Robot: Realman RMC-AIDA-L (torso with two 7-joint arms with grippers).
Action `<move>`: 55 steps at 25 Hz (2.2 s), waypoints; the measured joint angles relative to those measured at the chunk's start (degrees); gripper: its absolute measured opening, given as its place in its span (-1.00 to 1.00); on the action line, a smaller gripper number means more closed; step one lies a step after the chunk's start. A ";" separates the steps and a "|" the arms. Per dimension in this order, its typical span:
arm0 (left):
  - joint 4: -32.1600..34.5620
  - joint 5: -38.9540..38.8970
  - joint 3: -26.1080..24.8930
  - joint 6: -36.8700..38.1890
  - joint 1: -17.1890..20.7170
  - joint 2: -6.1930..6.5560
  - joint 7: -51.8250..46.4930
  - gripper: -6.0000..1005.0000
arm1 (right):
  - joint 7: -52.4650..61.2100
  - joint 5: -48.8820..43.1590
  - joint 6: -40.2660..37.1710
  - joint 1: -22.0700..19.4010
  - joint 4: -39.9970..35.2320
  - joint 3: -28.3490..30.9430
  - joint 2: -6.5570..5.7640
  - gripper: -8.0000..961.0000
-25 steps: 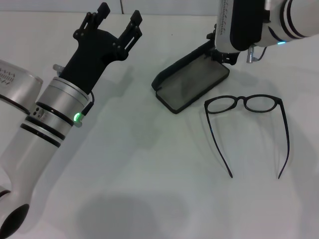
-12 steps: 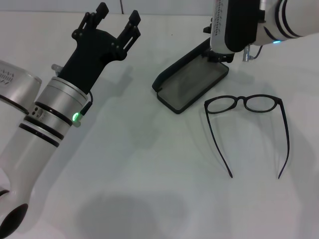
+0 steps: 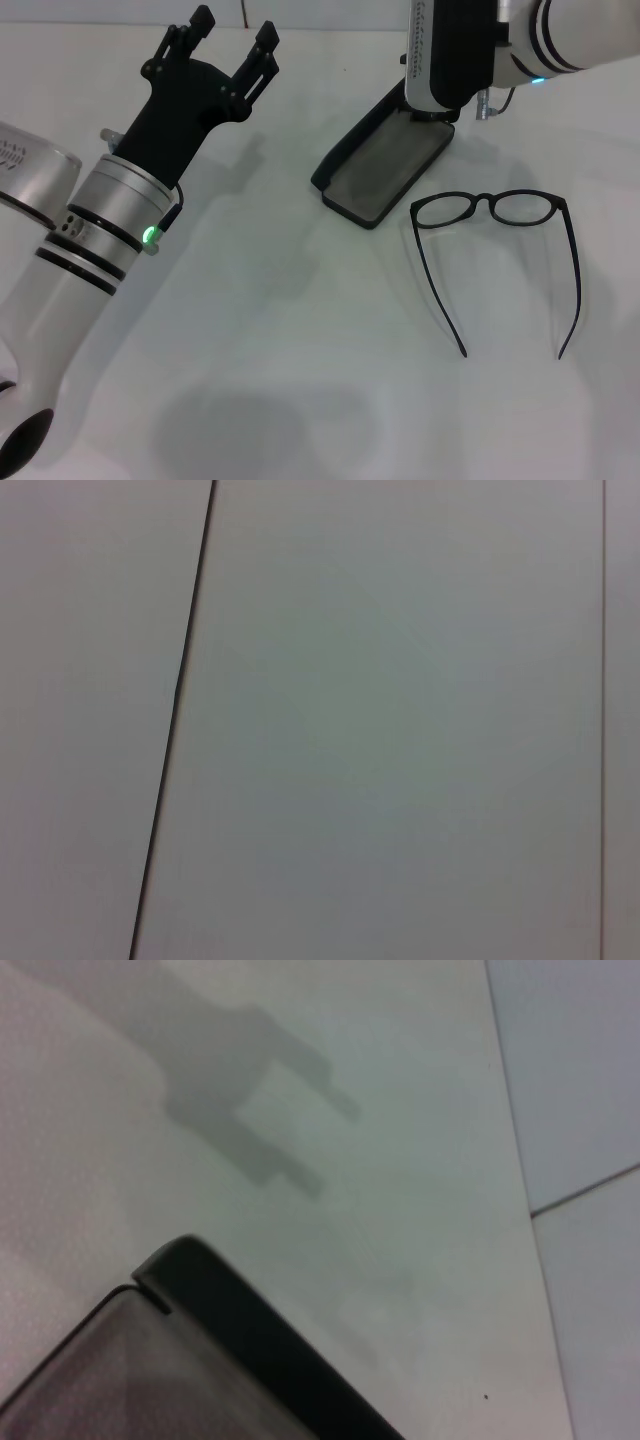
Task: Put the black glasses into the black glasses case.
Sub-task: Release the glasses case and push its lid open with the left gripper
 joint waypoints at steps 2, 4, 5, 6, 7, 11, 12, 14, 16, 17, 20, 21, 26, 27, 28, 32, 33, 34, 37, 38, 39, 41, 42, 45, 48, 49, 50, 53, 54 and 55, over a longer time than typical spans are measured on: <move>-0.01 0.00 0.00 0.04 0.00 0.00 0.00 0.55 | 0.00 0.13 0.03 0.22 0.24 -0.45 0.00 0.04; -0.07 0.00 0.00 0.10 0.00 0.00 0.00 0.55 | 0.00 0.20 0.02 0.49 0.34 -0.75 0.00 0.02; -0.13 0.00 0.00 0.13 0.00 0.00 0.00 0.55 | 0.00 0.21 -0.04 0.61 0.39 -0.82 0.00 0.00; -0.16 0.00 0.00 0.13 0.00 0.00 0.00 0.55 | 0.01 0.23 -0.16 0.73 0.45 -0.87 0.00 -0.01; -0.16 0.00 0.00 0.13 0.00 0.00 0.00 0.55 | 0.05 0.25 -0.23 0.77 0.47 -0.90 0.00 -0.02; -0.26 0.00 0.00 0.17 0.04 0.00 0.00 0.55 | 1.09 0.14 -0.53 0.80 0.50 -1.20 0.00 -0.09; -0.28 0.00 0.00 0.17 0.07 0.00 0.00 0.55 | 1.53 0.03 -0.83 0.80 0.49 -1.39 0.00 -0.11; -0.28 0.00 0.00 0.19 0.09 0.00 0.00 0.55 | 2.14 -0.15 -1.50 0.74 0.16 -1.52 0.00 -0.14; -0.28 0.00 0.00 0.19 0.19 0.00 0.00 0.55 | 2.96 -0.42 -2.19 0.36 -0.62 -1.53 0.00 -0.14; -0.28 0.00 0.00 0.20 0.27 0.00 0.00 0.55 | 3.98 -1.07 -2.41 0.00 -1.36 -1.54 0.00 -0.15; -0.29 0.00 0.00 0.25 0.42 0.04 0.00 0.55 | 6.49 -2.35 -2.62 -0.52 -2.62 -1.87 0.00 -0.16; -0.32 0.00 0.00 0.26 0.48 0.04 0.00 0.55 | 7.15 -2.60 -2.70 -0.66 -3.01 -2.03 0.00 -0.16; -0.78 0.05 0.00 0.38 0.62 0.07 0.00 0.55 | 8.00 -2.92 -2.22 -3.61 -7.15 -2.01 0.00 -0.17; -0.79 0.06 0.00 0.39 0.62 0.07 0.00 0.55 | 7.97 -2.86 -2.02 -4.29 -8.28 -1.87 0.00 -0.17; -0.79 0.06 0.00 0.42 0.62 0.08 0.00 0.55 | 7.88 -2.82 -2.10 -4.64 -9.06 -1.82 -0.01 -0.17; -0.81 0.04 0.00 0.45 0.54 0.09 0.00 0.55 | 7.65 -2.93 -5.84 -3.47 -9.52 -2.13 0.00 -0.17; -0.81 0.04 0.00 0.45 0.53 0.09 0.00 0.55 | 7.62 -3.00 -7.18 -2.85 -9.32 -2.39 0.00 -0.17; -0.81 0.04 0.00 0.45 0.50 0.09 0.00 0.55 | 7.62 -3.00 -7.18 -2.85 -9.32 -2.39 0.00 -0.17; -0.81 0.00 0.00 0.45 0.56 0.09 0.00 0.55 | 7.19 -3.01 -6.31 -2.92 -9.61 -4.22 -0.01 0.01; -0.82 -0.02 0.00 0.43 0.61 0.09 -0.12 0.55 | 6.74 -3.01 -5.86 -3.00 -9.73 -4.72 -0.01 0.10; -0.85 -0.03 0.00 0.38 0.62 0.09 -0.31 0.55 | 5.90 -3.00 -5.50 -3.11 -9.80 -5.11 -0.02 0.18; -0.88 -0.05 0.00 0.28 0.62 0.09 -0.67 0.55 | 4.39 -2.99 -5.14 -3.24 -9.87 -5.66 -0.02 0.34; -0.90 -0.06 0.00 0.27 0.62 0.09 -0.80 0.55 | 3.87 -2.99 -5.01 -3.29 -9.88 -6.03 -0.02 0.42; -0.90 -0.07 0.00 0.31 0.62 0.09 -0.83 0.55 | 2.40 -3.00 -4.01 -3.32 -9.91 -7.85 -0.02 0.49; -0.90 -0.09 0.00 0.31 0.80 0.09 -0.88 0.55 | 1.52 -3.00 -2.86 -3.12 -9.77 -10.06 0.00 0.49; -0.90 -0.09 0.00 0.32 0.91 0.08 -0.90 0.55 | 1.47 -3.00 -2.31 -2.89 -9.55 -10.87 0.00 0.49; -0.90 -0.09 0.00 0.36 1.03 0.08 -0.92 0.55 | 1.45 -2.99 -1.78 -2.68 -9.33 -11.42 0.00 0.49; -0.90 -0.09 0.00 0.48 1.21 0.09 -1.11 0.55 | 1.42 -2.99 -0.56 -1.95 -8.64 -12.59 0.00 0.49; -0.91 -0.09 0.00 0.48 1.25 0.09 -1.25 0.55 | 1.41 -2.94 -0.26 -1.63 -8.31 -12.96 0.00 0.48; -0.93 -0.09 0.00 0.48 1.29 0.08 -1.39 0.55 | 1.40 -2.84 0.10 -1.22 -7.82 -13.24 0.00 0.48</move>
